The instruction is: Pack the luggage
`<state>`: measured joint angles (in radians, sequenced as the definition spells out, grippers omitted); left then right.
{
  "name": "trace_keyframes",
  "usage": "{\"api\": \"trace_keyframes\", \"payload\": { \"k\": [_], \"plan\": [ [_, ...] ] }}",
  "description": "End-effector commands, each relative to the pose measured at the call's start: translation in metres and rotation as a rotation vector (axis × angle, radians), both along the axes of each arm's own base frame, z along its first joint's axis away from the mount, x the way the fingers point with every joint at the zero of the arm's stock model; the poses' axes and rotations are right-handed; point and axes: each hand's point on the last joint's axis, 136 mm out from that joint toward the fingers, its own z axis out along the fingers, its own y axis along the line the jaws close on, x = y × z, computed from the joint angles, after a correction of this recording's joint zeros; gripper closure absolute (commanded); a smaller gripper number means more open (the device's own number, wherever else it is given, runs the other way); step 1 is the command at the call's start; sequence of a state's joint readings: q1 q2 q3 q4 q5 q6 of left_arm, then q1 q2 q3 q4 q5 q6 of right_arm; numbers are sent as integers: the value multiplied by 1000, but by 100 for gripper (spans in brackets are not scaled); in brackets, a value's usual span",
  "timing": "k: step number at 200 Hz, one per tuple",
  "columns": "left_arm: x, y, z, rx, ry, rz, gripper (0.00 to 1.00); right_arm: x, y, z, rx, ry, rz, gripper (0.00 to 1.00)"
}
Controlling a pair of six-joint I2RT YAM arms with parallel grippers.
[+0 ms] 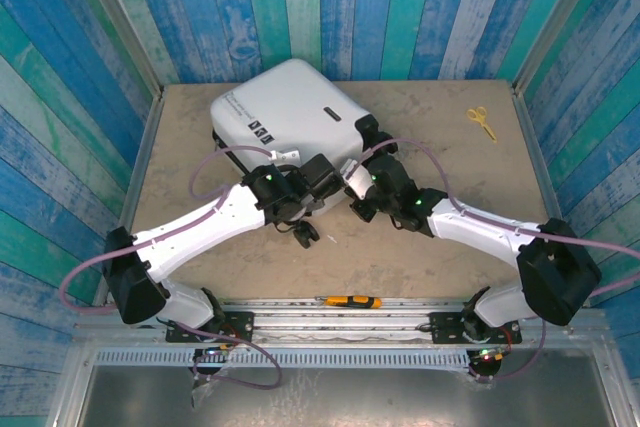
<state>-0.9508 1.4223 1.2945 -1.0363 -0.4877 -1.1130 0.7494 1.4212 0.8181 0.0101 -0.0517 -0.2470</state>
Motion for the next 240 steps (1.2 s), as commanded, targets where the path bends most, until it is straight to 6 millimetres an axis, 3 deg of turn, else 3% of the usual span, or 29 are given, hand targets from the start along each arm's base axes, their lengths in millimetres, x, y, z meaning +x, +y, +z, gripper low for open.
{"api": "trace_keyframes", "payload": {
  "k": [1,31,73,112,193,240],
  "plan": [
    [2,-4,-23,22,45,-3,41,-4,-2,12,30,-16,2,99],
    [6,2,-30,15,44,30,43,-4,-3,12,32,-18,1,99],
    [3,4,-44,-10,67,49,25,-5,-2,10,29,-18,5,99],
    [-2,-3,-54,-112,86,88,27,-4,-2,14,38,-25,3,100],
    [14,-6,-18,-80,48,108,29,-7,-3,15,70,-39,2,99],
    [9,-5,-1,-85,57,87,24,-10,-6,12,59,-43,10,99]
  ]
}}
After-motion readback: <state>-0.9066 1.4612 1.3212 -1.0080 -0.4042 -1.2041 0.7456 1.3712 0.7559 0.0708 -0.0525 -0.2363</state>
